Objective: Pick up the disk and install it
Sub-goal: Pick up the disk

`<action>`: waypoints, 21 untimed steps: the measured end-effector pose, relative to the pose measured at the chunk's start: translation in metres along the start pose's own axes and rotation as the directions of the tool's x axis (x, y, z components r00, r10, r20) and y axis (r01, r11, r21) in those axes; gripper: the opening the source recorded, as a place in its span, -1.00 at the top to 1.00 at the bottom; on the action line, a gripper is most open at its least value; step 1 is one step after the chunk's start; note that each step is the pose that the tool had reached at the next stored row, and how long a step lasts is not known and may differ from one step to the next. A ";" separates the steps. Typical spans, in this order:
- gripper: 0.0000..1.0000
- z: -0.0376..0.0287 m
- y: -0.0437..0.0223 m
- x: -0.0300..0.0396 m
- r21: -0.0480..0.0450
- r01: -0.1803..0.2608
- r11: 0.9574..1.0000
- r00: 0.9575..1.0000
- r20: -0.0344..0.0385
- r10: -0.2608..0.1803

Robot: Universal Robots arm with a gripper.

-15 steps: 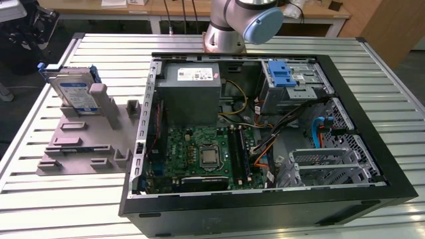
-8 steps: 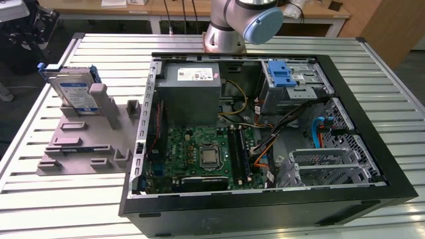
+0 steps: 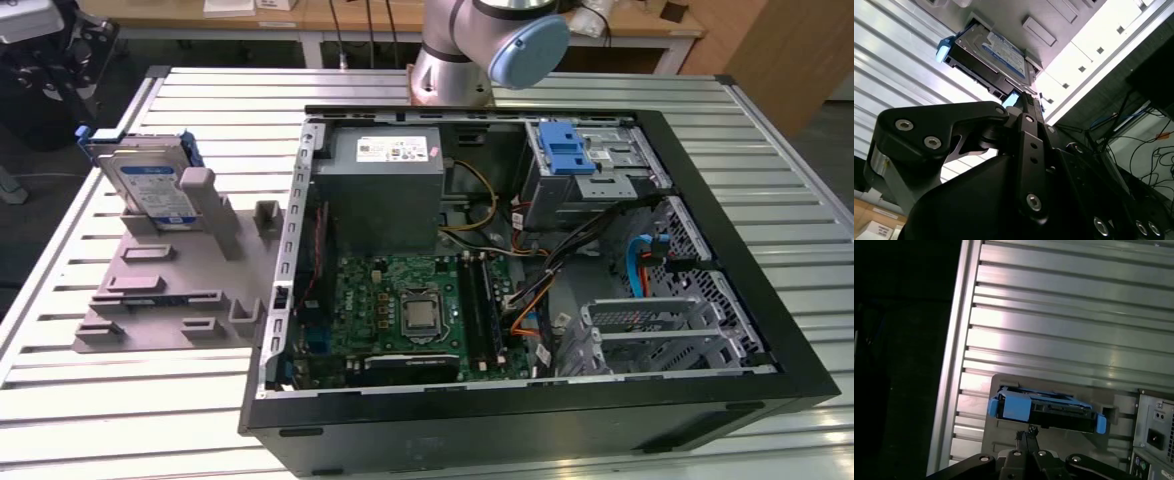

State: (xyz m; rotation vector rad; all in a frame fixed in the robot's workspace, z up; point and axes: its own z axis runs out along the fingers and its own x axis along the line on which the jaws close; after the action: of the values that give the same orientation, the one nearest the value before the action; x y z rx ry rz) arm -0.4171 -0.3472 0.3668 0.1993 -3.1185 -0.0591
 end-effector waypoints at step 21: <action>0.79 0.0001 0.0000 0.0000 0.002 0.140 0.990 0.990 -0.006 -0.140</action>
State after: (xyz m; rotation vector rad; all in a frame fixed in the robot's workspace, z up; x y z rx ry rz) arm -0.4171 -0.3472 0.3667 0.4169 -3.0943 -0.0572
